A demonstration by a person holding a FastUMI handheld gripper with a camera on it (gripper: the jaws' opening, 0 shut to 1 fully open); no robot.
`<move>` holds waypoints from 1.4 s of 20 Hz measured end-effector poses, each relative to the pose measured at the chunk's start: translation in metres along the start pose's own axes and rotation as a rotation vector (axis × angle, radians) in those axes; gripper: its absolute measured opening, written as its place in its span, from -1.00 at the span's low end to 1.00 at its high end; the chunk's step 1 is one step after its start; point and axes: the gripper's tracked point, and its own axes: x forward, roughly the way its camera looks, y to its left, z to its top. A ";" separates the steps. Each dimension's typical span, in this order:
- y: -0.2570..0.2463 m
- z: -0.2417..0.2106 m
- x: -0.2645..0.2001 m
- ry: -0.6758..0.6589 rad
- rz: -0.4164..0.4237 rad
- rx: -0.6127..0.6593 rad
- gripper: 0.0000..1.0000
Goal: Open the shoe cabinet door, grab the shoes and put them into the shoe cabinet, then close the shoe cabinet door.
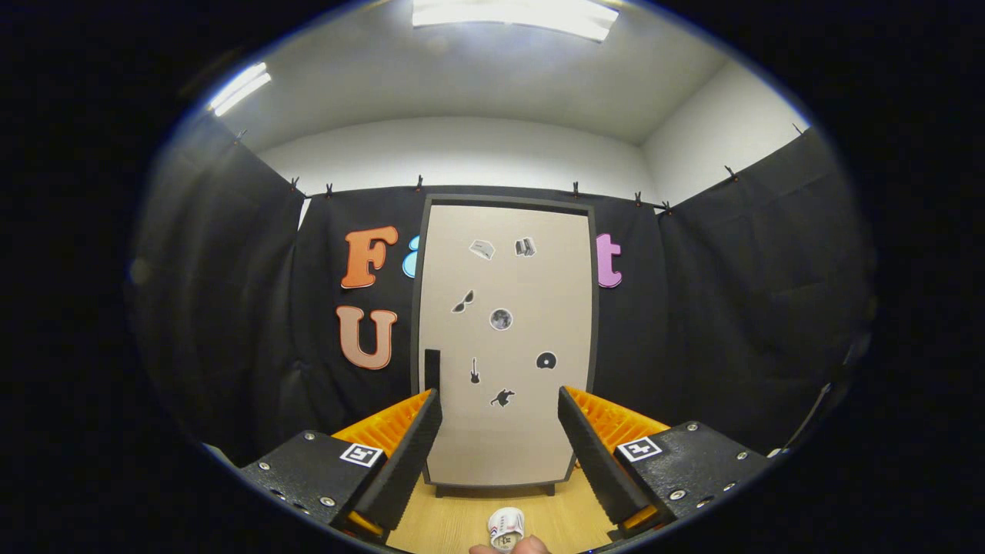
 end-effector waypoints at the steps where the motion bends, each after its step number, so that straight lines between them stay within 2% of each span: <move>1: 0.007 -0.003 0.007 0.003 0.004 -0.001 0.90; 9: 0.047 -0.022 0.075 0.021 -0.018 -0.001 0.90; 15: 0.071 -0.038 0.141 0.022 0.001 0.031 0.90; 22: 0.102 -0.066 0.211 0.050 0.058 0.027 0.90; 28: 0.123 -0.096 0.253 0.102 0.101 0.006 0.89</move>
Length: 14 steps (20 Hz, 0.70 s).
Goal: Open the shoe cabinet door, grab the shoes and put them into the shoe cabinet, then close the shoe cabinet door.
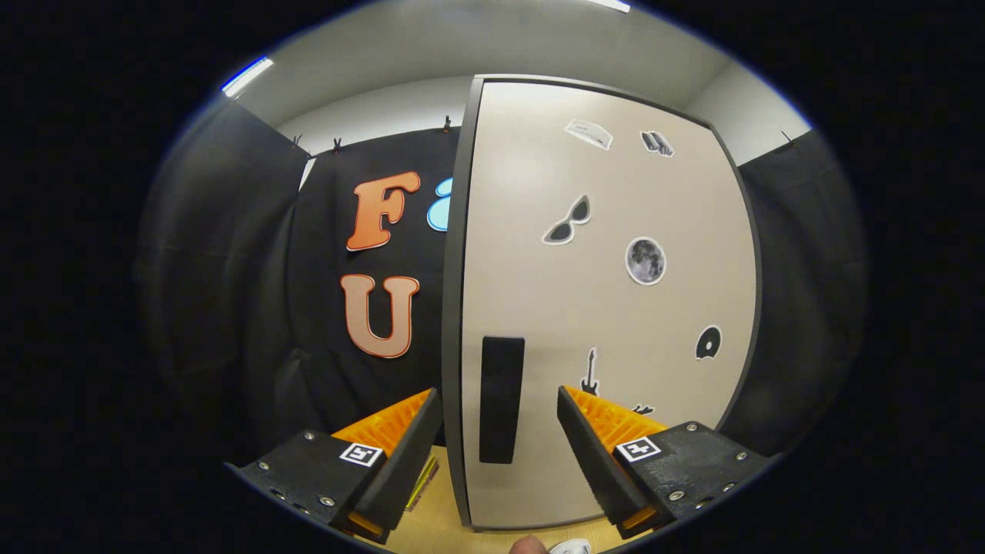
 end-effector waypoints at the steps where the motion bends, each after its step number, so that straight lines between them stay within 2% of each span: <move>1: 0.002 -0.001 0.004 -0.003 0.003 -0.002 0.88; 4: 0.004 -0.007 0.020 -0.005 0.000 -0.013 0.78; 8: 0.004 -0.020 0.038 0.026 -0.010 -0.033 0.50; 12: -0.003 -0.022 0.044 0.033 -0.059 0.010 -0.19; 14: -0.003 -0.022 0.044 0.034 -0.053 0.035 -0.26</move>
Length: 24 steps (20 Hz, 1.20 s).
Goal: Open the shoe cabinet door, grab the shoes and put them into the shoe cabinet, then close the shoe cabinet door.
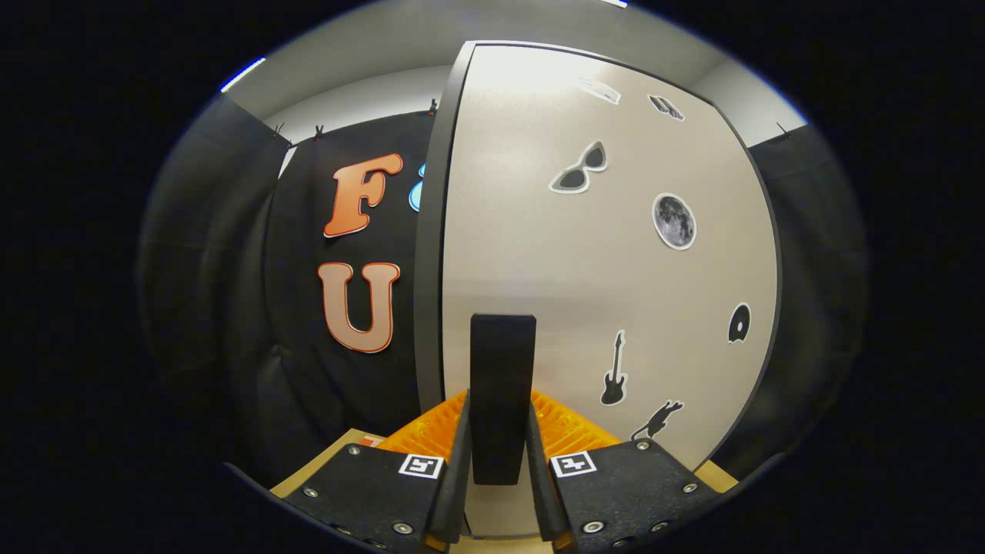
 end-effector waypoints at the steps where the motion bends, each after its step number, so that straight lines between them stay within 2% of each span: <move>1: 0.000 -0.001 0.000 -0.002 0.005 -0.004 -0.29; 5: 0.000 -0.002 0.000 0.020 -0.012 -0.028 -0.29; 11: 0.000 -0.002 -0.007 0.065 0.013 -0.019 -0.47; 13: -0.002 -0.002 -0.015 0.074 0.000 -0.010 -0.47; 19: -0.015 -0.001 -0.069 0.082 -0.027 -0.014 -0.47; 24: -0.045 -0.006 -0.119 0.095 -0.060 -0.042 -0.48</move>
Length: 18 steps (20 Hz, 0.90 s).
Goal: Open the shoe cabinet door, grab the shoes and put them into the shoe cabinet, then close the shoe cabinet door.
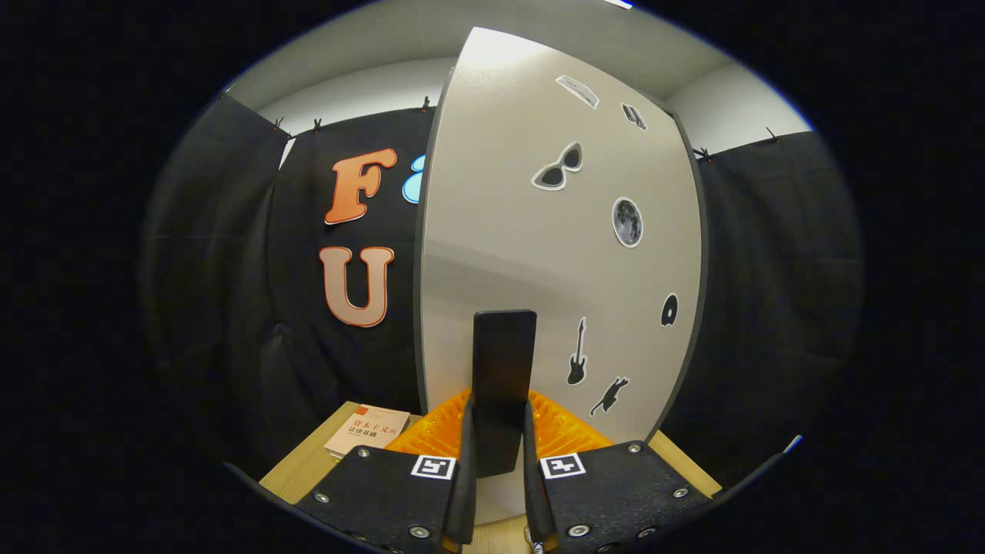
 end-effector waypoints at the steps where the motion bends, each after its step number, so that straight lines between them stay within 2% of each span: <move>1: -0.004 0.000 -0.006 0.004 0.002 0.007 -0.48; 6: -0.023 -0.002 -0.034 -0.025 0.034 0.014 -0.53; 11: -0.053 -0.005 -0.069 -0.039 0.139 0.024 -0.56; 18: -0.105 -0.013 -0.103 -0.053 0.235 0.026 -0.56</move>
